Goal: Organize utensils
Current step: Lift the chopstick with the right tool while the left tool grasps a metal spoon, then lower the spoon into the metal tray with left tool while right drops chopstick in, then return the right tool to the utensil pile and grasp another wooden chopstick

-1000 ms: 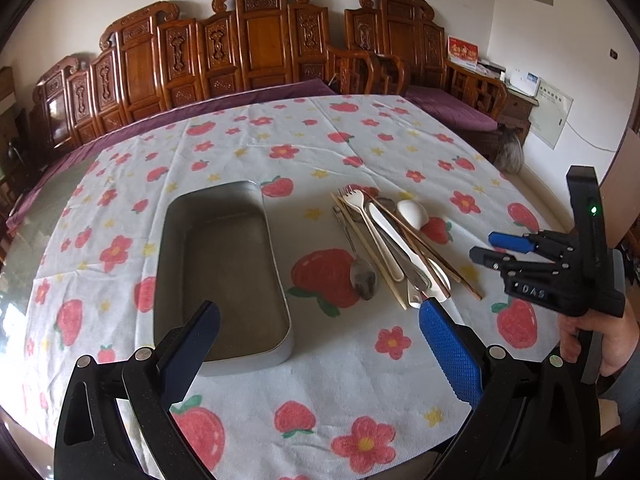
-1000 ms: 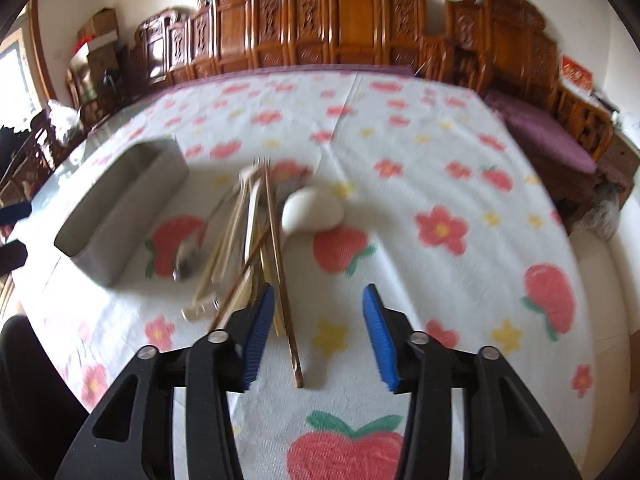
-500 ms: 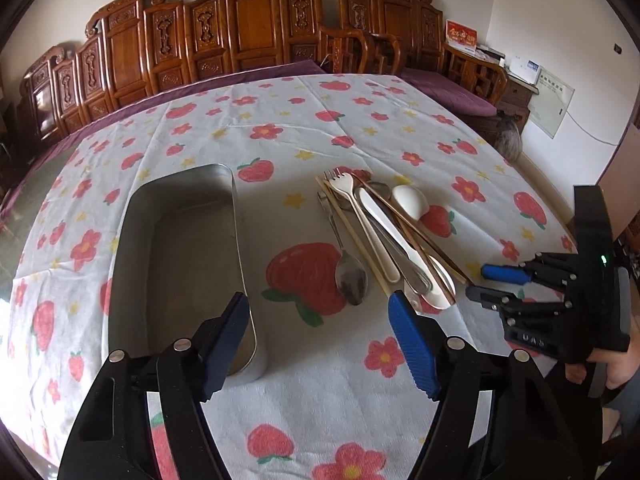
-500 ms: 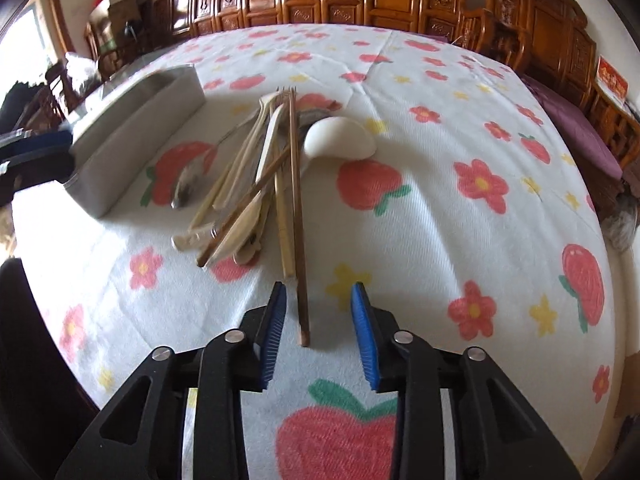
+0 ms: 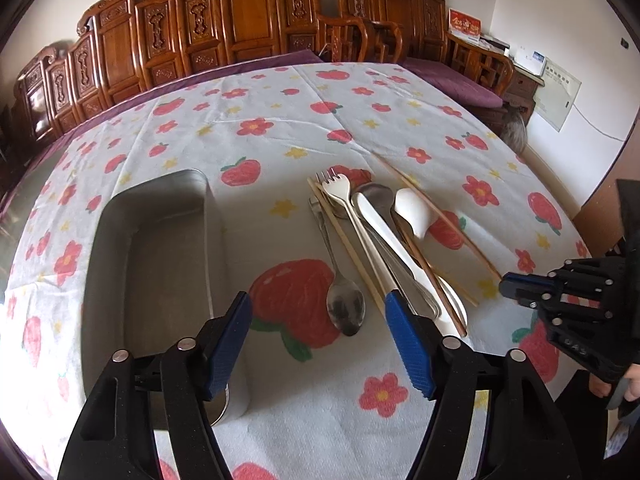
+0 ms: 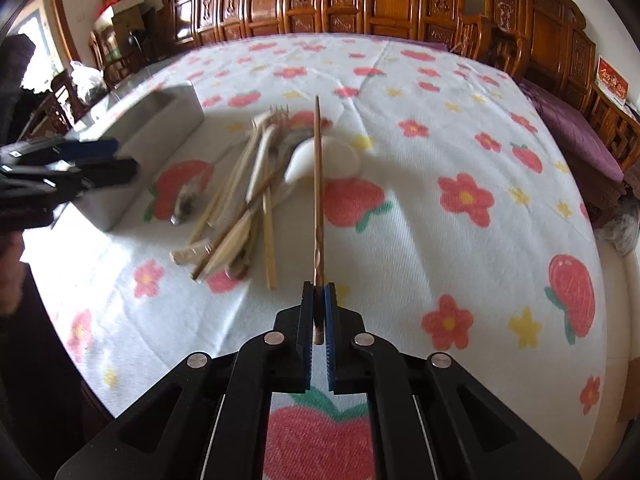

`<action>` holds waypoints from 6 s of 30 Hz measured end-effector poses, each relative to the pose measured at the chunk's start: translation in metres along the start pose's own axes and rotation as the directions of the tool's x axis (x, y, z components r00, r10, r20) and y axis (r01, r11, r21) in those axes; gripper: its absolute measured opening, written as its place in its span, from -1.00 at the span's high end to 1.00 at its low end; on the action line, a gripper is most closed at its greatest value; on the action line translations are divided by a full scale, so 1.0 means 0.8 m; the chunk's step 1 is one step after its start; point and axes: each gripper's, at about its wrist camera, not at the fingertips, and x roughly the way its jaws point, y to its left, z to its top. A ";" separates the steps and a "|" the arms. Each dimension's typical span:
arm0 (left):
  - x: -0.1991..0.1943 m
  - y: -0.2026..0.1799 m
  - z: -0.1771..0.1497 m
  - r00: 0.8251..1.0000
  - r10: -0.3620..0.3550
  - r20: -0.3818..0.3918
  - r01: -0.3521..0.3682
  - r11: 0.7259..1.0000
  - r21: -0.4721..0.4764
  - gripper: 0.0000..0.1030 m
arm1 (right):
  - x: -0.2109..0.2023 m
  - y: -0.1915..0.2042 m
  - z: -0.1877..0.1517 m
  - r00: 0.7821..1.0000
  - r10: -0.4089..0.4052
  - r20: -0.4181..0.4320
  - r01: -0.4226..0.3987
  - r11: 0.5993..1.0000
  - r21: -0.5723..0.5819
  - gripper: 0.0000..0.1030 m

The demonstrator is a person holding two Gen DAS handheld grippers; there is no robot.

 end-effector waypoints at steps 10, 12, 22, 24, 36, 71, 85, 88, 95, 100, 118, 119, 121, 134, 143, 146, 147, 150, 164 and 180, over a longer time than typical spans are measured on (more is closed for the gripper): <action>0.057 -0.014 0.013 0.997 0.025 -0.075 -0.023 1.000 0.018 0.24 | -0.027 -0.002 0.014 0.998 0.008 0.058 -0.008 1.000 0.010 0.88; 0.068 -0.015 0.013 0.995 0.023 -0.094 -0.022 1.000 0.015 0.31 | -0.027 -0.004 0.014 0.998 0.008 0.060 -0.009 1.000 0.016 0.88; 0.084 -0.015 0.010 0.994 -0.003 -0.110 0.002 1.000 -0.017 0.48 | -0.026 0.002 0.013 0.998 0.017 0.063 -0.019 1.000 0.018 0.88; 0.081 -0.014 0.009 0.993 -0.023 -0.112 0.020 0.999 -0.032 0.49 | -0.026 0.002 0.013 0.998 0.017 0.063 -0.018 1.000 0.019 0.88; 0.037 -0.011 0.007 0.999 -0.001 -0.047 0.001 1.000 0.002 0.50 | -0.037 0.014 0.019 0.997 0.016 0.081 -0.015 1.000 -0.004 0.88; -0.065 0.015 0.050 0.998 0.033 0.057 -0.035 0.998 0.044 0.51 | -0.059 0.048 0.029 0.994 0.032 0.109 -0.028 0.999 -0.039 0.88; -0.093 0.108 0.024 0.987 0.112 0.115 -0.110 0.994 -0.028 0.51 | -0.036 0.127 0.053 0.992 0.102 0.077 -0.095 0.992 -0.083 0.88; -0.076 0.127 0.015 0.988 0.124 0.093 -0.120 0.991 -0.052 0.51 | -0.028 0.143 0.060 0.990 0.127 0.065 -0.122 0.989 -0.080 0.88; -0.038 0.146 -0.001 0.989 0.141 0.046 -0.138 0.989 -0.058 1.00 | -0.009 0.169 0.071 0.987 0.158 0.030 -0.155 0.985 -0.079 0.88; -0.019 0.154 -0.004 0.991 0.125 0.042 -0.123 0.991 -0.061 1.00 | 0.000 0.176 0.073 0.987 0.160 0.012 -0.159 0.984 -0.078 0.88; -0.081 0.231 -0.017 0.982 0.118 0.145 -0.092 0.980 -0.178 1.00 | 0.026 0.234 0.091 0.967 0.240 -0.085 -0.239 0.971 0.028 0.88; -0.082 0.234 -0.018 0.982 0.116 0.148 -0.088 0.979 -0.181 1.00 | 0.029 0.237 0.094 0.966 0.240 -0.093 -0.237 0.971 0.036 0.88; -0.084 0.239 -0.019 0.982 0.116 0.151 -0.087 0.979 -0.184 1.00 | 0.032 0.242 0.100 0.967 0.235 -0.099 -0.231 0.972 0.044 0.88; -0.098 0.251 -0.023 0.981 0.093 0.173 -0.060 0.980 -0.190 1.00 | 0.063 0.263 0.133 0.989 0.126 -0.071 -0.124 0.992 0.028 0.87; -0.100 0.240 -0.021 0.980 0.078 0.183 -0.047 0.984 -0.172 1.00 | 0.046 0.249 0.131 0.981 0.196 -0.006 -0.195 0.980 0.033 0.59; -0.101 0.226 -0.017 0.979 0.060 0.193 -0.030 0.987 -0.155 1.00 | 0.019 0.228 0.127 0.985 0.163 0.048 -0.164 0.986 0.016 0.59; -0.100 0.219 -0.015 0.980 0.053 0.194 -0.024 0.989 -0.147 0.99 | 0.011 0.219 0.125 0.987 0.149 0.060 -0.150 0.988 0.017 0.59; -0.098 0.197 -0.011 0.980 0.029 0.198 -0.006 0.993 -0.120 0.87 | -0.013 0.184 0.114 0.992 0.093 0.087 -0.096 0.995 0.027 0.59; -0.075 0.085 0.000 0.981 -0.074 0.182 0.077 0.997 -0.009 0.12 | -0.022 0.070 0.073 0.995 -0.057 0.085 0.049 0.995 0.088 0.59; -0.056 0.044 -0.007 0.987 -0.080 0.138 0.078 0.997 0.022 0.04 | 0.062 0.068 0.047 0.994 -0.081 -0.078 0.088 0.992 0.089 0.60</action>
